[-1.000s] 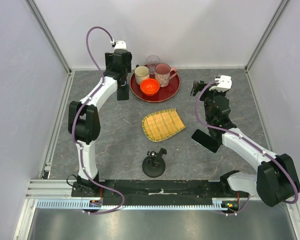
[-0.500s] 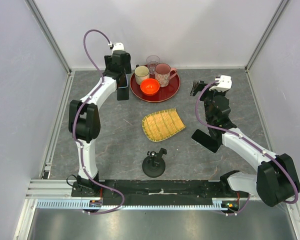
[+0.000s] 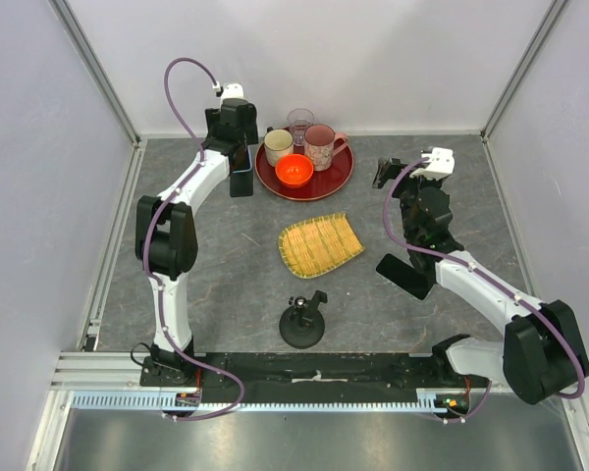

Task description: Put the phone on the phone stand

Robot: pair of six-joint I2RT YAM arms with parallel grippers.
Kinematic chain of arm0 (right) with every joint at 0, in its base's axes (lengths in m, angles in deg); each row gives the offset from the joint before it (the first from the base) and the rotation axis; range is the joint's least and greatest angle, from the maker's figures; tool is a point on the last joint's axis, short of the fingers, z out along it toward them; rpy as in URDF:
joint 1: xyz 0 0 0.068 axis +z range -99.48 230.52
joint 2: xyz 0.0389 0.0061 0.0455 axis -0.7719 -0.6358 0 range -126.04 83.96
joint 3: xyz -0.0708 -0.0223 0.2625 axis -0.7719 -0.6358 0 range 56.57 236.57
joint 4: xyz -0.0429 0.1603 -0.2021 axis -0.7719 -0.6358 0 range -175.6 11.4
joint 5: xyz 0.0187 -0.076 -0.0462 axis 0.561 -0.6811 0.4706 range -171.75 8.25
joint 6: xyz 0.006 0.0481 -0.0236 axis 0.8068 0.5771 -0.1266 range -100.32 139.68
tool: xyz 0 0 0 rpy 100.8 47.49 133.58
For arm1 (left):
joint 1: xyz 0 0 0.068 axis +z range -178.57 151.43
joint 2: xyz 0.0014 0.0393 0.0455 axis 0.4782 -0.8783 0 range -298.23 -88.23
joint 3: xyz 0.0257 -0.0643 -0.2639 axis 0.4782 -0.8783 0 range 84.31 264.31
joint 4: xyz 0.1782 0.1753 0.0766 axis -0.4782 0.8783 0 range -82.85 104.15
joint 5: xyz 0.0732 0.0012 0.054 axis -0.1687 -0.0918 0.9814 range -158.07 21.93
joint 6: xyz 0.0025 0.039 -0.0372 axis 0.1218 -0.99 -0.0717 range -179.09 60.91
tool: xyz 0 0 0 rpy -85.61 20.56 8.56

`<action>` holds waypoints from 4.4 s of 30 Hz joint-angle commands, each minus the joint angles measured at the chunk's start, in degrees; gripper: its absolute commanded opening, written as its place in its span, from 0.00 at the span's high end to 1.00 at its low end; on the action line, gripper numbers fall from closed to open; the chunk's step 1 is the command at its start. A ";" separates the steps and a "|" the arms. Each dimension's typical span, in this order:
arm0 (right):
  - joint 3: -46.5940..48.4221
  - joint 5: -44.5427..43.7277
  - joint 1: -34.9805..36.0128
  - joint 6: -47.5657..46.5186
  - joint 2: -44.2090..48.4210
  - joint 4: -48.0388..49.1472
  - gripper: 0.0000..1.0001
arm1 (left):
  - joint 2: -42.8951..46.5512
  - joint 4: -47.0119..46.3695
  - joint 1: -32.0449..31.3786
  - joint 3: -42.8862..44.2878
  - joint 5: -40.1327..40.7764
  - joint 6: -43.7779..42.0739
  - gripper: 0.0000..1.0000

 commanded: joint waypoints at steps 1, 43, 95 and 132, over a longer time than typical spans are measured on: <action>0.21 0.74 -0.35 0.96 -0.58 3.44 0.02 | -0.69 -4.25 0.28 2.67 0.86 -1.11 0.98; 0.21 1.88 -0.88 1.58 -1.20 3.70 0.02 | -2.19 -1.79 1.51 1.71 -2.66 -1.37 0.61; 0.12 3.20 -1.41 2.63 -1.64 4.05 0.02 | 3.69 4.10 1.86 0.92 -7.58 2.05 0.03; 8.64 17.88 -3.17 2.19 -8.58 -7.28 0.02 | 65.50 41.00 -30.73 -40.32 -40.20 26.93 0.38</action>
